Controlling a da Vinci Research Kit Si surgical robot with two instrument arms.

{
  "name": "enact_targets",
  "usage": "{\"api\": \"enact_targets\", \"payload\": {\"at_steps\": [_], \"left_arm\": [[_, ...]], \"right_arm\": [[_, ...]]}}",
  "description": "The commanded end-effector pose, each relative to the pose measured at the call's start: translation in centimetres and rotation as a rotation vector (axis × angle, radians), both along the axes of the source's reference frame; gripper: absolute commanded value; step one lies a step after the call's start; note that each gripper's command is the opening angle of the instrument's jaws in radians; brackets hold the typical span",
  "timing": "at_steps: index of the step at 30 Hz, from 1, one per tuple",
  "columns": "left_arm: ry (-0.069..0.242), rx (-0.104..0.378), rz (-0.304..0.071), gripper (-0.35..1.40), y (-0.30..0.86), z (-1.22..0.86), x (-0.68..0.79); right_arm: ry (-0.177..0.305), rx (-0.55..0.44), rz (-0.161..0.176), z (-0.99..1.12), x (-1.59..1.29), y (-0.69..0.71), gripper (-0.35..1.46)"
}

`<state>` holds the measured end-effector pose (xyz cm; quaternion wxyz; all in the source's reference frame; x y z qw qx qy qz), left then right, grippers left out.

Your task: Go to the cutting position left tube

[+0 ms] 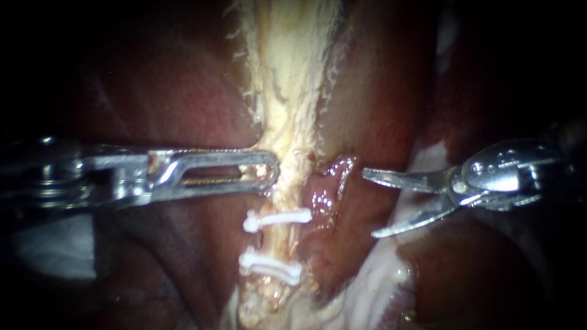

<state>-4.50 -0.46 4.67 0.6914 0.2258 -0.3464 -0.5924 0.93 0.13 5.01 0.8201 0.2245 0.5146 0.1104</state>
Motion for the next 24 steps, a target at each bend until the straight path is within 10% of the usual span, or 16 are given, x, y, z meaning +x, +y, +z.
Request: {"api": "enact_targets", "payload": {"at_steps": [1, 24], "left_arm": [[0.000, 0.000, 0.000, -0.35, 0.00, -0.01, 0.00], [-0.011, 0.007, -0.008, -0.35, -0.03, -0.54, 0.45]], "right_arm": [[0.002, 0.001, -0.002, 0.00, 0.00, 0.00, 1.44], [0.022, 0.216, -0.147, 0.68, 0.84, -0.73, 1.42]]}}
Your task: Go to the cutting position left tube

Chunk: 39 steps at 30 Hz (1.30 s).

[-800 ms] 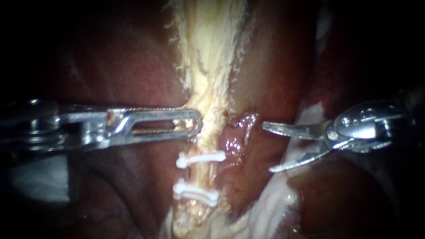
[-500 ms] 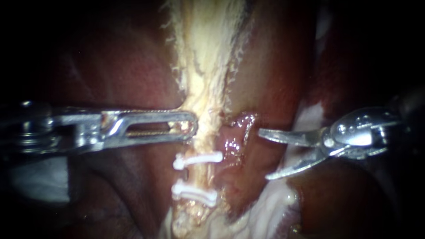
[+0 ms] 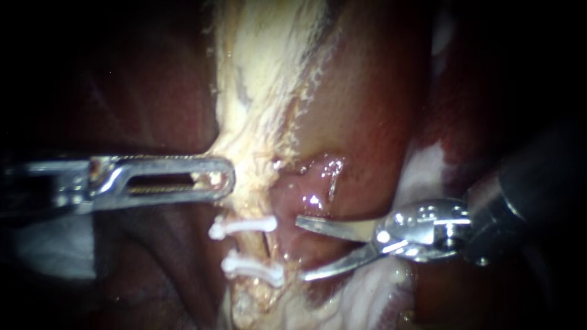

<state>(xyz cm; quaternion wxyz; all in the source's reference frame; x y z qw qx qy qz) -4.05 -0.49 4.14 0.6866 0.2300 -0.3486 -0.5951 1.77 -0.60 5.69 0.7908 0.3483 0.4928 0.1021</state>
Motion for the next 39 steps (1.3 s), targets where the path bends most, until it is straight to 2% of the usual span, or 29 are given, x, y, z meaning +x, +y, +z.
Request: {"api": "enact_targets", "payload": {"at_steps": [1, 9, 21, 30, 39], "left_arm": [[0.000, 0.000, -0.001, -0.35, 0.00, -0.01, 0.00], [0.001, -0.001, -0.001, -0.35, 0.01, -0.02, 0.03], [-0.002, -0.003, -0.006, -0.35, 0.00, -0.07, 0.04], [0.000, -0.004, -0.007, -0.35, 0.01, -0.08, 0.05], [0.001, -0.004, -0.009, -0.35, 0.02, -0.08, 0.05]], "right_arm": [[-0.003, 0.006, -0.004, 0.03, 0.04, -0.02, 1.42], [-0.014, 0.024, -0.020, 0.22, 0.24, -0.12, 1.42], [-0.025, 0.043, -0.031, 0.36, 0.37, -0.19, 1.42], [-0.025, 0.060, -0.047, 0.49, 0.57, -0.26, 1.42], [-0.018, 0.064, -0.055, 0.53, 0.73, -0.24, 1.42]]}}
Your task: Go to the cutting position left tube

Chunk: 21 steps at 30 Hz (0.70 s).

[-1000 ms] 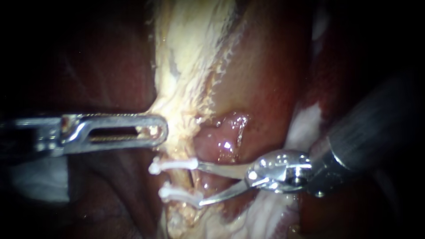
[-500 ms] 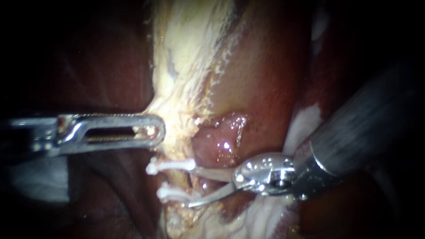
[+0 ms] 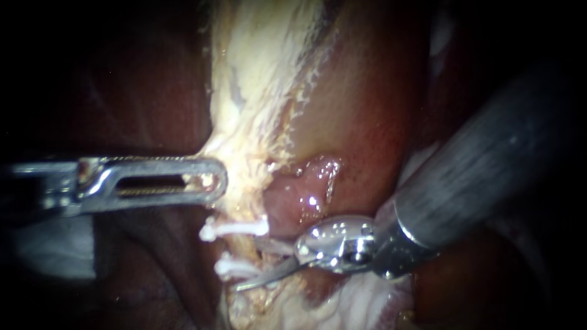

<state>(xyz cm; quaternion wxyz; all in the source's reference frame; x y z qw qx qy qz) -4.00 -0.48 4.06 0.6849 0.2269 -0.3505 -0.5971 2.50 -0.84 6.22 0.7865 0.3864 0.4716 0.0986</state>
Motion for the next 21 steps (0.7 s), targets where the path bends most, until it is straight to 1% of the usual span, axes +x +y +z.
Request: {"api": "enact_targets", "payload": {"at_steps": [1, 8, 12, 17, 21], "left_arm": [[0.001, 0.000, -0.001, -0.35, 0.00, 0.00, 0.00], [0.000, 0.000, -0.001, -0.35, 0.00, 0.00, 0.00], [0.001, 0.000, -0.001, -0.35, 0.00, 0.00, 0.00], [0.000, 0.000, 0.000, -0.35, 0.01, 0.01, 0.00], [0.002, -0.001, -0.002, -0.35, 0.01, 0.02, 0.01]], "right_arm": [[0.001, 0.000, 0.003, 0.00, 0.02, 0.00, 1.42], [0.030, 0.010, -0.004, 0.04, 0.16, 0.03, 1.40], [0.041, 0.019, -0.011, 0.05, 0.25, 0.02, 1.39], [0.061, 0.031, -0.021, 0.06, 0.29, 0.02, 1.39], [0.066, 0.035, -0.029, 0.06, 0.31, 0.02, 1.37]]}}
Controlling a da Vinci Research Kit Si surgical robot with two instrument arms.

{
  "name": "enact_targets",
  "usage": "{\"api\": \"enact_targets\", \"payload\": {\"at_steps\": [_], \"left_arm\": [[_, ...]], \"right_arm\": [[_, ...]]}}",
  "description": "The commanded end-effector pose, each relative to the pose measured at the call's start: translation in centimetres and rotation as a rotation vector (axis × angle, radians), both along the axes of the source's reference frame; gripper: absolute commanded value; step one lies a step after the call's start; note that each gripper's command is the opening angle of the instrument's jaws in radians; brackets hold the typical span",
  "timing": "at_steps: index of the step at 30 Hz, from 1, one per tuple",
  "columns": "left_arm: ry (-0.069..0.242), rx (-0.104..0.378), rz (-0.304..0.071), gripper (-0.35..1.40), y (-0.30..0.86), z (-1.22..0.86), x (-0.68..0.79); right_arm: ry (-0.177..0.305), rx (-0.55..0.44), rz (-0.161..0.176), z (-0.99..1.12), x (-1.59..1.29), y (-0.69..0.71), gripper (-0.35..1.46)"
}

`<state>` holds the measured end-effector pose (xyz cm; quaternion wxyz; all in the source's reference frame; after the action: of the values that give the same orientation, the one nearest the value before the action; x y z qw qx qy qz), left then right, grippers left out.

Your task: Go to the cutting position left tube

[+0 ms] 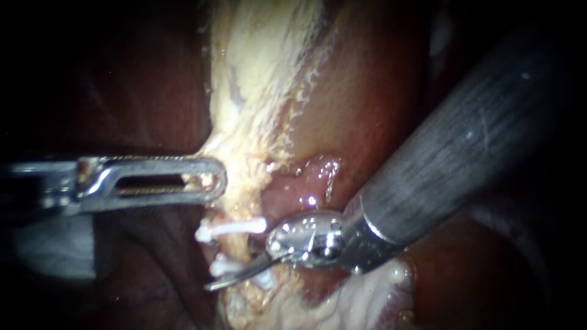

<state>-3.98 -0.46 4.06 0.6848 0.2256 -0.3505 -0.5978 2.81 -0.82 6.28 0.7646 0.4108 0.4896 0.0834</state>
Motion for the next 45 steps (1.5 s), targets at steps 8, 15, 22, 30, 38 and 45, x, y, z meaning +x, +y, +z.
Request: {"api": "enact_targets", "payload": {"at_steps": [8, 15, 22, 30, 38, 45], "left_arm": [[0.005, -0.003, -0.004, -0.35, 0.03, 0.06, 0.03], [0.008, -0.005, -0.006, -0.35, 0.07, 0.10, 0.07], [0.008, -0.005, -0.006, -0.35, 0.07, 0.11, 0.08], [0.009, -0.005, -0.008, -0.35, 0.05, 0.08, 0.06], [0.010, -0.005, -0.008, -0.35, 0.04, 0.07, 0.05], [0.010, -0.005, -0.008, -0.35, 0.04, 0.07, 0.05]], "right_arm": [[0.020, 0.009, -0.014, 0.00, 0.05, 0.00, 1.35], [0.035, 0.015, -0.030, -0.02, 0.05, -0.01, 1.32], [0.042, 0.018, -0.029, -0.03, 0.06, 0.01, 1.30], [0.050, 0.018, -0.032, -0.01, 0.23, 0.03, 1.30], [0.048, 0.022, -0.032, 0.01, 0.28, 0.04, 1.29], [0.045, 0.027, -0.031, 0.04, 0.28, 0.04, 1.29]]}}
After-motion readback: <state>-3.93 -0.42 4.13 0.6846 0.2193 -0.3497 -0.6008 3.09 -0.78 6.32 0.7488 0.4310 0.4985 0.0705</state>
